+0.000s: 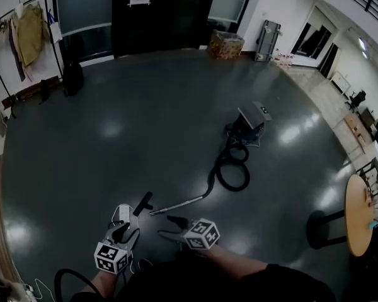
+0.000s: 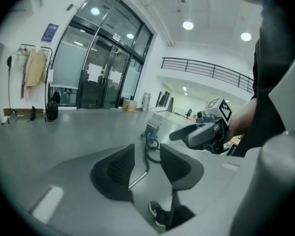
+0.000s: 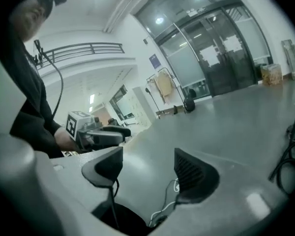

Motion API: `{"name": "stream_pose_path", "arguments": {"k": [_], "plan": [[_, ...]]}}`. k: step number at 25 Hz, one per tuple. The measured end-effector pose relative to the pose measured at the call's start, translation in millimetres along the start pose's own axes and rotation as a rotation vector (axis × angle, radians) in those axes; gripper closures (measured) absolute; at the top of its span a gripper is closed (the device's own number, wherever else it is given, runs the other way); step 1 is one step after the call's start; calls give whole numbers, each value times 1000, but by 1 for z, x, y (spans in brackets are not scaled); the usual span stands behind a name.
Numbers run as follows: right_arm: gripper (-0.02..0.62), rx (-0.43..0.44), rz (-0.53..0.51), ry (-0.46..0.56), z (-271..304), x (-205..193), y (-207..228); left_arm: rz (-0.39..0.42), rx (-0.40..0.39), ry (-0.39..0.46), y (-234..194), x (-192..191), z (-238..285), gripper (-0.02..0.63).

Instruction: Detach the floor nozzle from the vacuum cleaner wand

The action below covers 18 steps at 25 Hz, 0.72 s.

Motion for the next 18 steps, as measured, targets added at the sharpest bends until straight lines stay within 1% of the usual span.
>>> {"name": "stream_pose_path", "arguments": {"k": [3,5,7,10,11,13,16,18], "plan": [[284,74,-2,63,4,20,-36,3,-29,83,8,15,-24,449],[309,119,-1,107,-3,30,-53,6,-48,146,24,29,-36,453],[348,164,-4,145,-13,41,-67,11,-58,205,42,44,-47,466],[425,241,-28,192,-32,55,-83,13,-51,275,68,61,-58,506],[450,265,-39,207,-39,59,-87,13,-45,291,75,64,-59,516],[508,303,-58,238,-53,66,-92,16,-36,314,89,71,-59,554],[591,358,-98,278,-70,73,-99,24,-47,336,109,79,-58,603],[594,380,-149,291,-79,72,-105,31,-56,342,123,80,-57,604]]}}
Point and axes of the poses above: the fingertips, and each gripper's own axes: z forward along the fingers, y to its right, x out of its top, the point moved 7 cm from there along -z, backward along the fingers, and after that the axes turned 2 degrees about x, right-handed, at the moved point
